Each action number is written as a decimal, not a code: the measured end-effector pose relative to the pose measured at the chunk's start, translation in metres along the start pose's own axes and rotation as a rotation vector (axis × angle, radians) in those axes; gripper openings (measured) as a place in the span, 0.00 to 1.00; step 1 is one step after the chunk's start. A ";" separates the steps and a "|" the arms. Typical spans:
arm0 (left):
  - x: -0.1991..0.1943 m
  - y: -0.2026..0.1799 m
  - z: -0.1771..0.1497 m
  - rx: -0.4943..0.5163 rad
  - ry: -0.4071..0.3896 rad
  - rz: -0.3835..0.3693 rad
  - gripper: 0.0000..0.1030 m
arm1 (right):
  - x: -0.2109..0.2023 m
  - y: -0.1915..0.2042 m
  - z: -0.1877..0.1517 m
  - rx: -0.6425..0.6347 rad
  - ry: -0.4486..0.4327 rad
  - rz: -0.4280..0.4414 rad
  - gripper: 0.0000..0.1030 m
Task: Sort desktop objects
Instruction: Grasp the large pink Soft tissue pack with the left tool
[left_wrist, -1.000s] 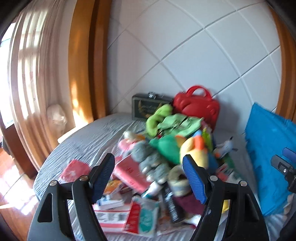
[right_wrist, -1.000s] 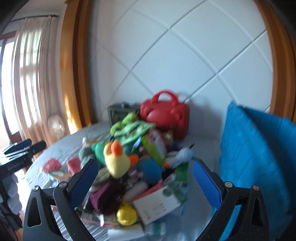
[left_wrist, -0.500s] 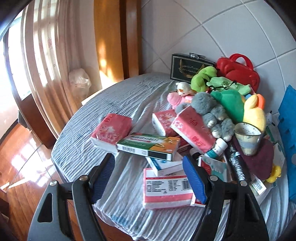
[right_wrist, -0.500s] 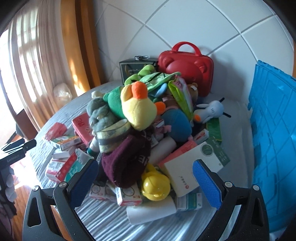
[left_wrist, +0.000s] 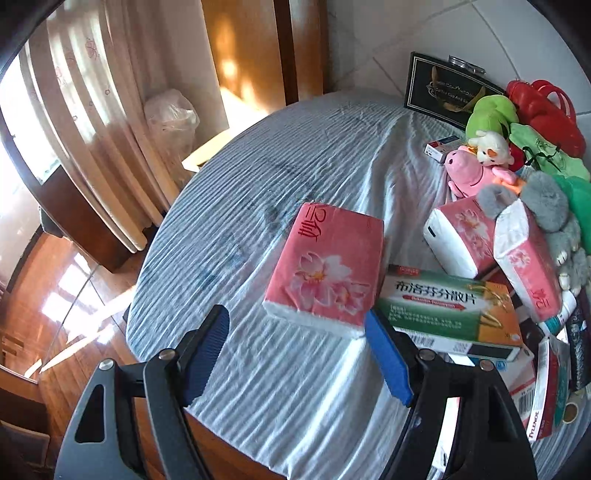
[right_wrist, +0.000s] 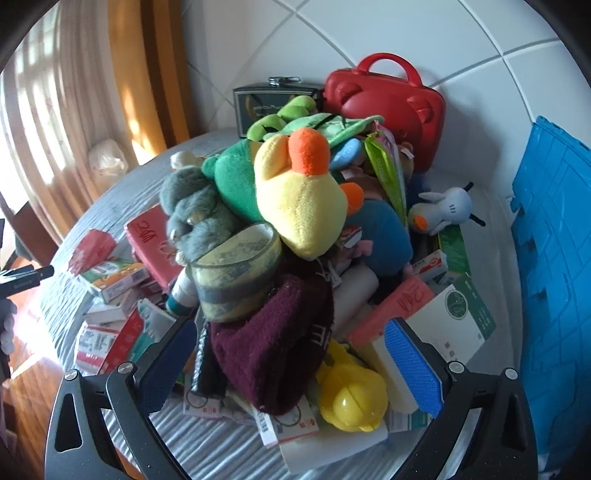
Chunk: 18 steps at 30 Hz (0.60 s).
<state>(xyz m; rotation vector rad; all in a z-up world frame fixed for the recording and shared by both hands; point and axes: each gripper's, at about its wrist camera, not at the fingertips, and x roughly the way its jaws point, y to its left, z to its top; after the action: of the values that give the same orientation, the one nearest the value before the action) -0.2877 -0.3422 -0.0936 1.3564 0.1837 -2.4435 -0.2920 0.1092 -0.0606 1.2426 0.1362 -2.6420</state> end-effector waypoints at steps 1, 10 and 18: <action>0.007 0.000 0.009 0.006 0.011 -0.019 0.73 | 0.002 -0.001 0.002 0.014 0.006 -0.010 1.00; 0.086 -0.034 0.046 0.157 0.214 -0.078 0.78 | 0.020 -0.019 0.012 0.105 0.113 -0.089 1.00; 0.106 -0.050 0.070 0.242 0.246 0.001 0.81 | 0.022 -0.018 0.029 0.152 0.126 -0.077 1.00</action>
<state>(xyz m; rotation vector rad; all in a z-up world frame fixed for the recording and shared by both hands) -0.4132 -0.3394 -0.1480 1.7599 -0.0564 -2.3509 -0.3318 0.1184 -0.0591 1.4818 0.0026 -2.6812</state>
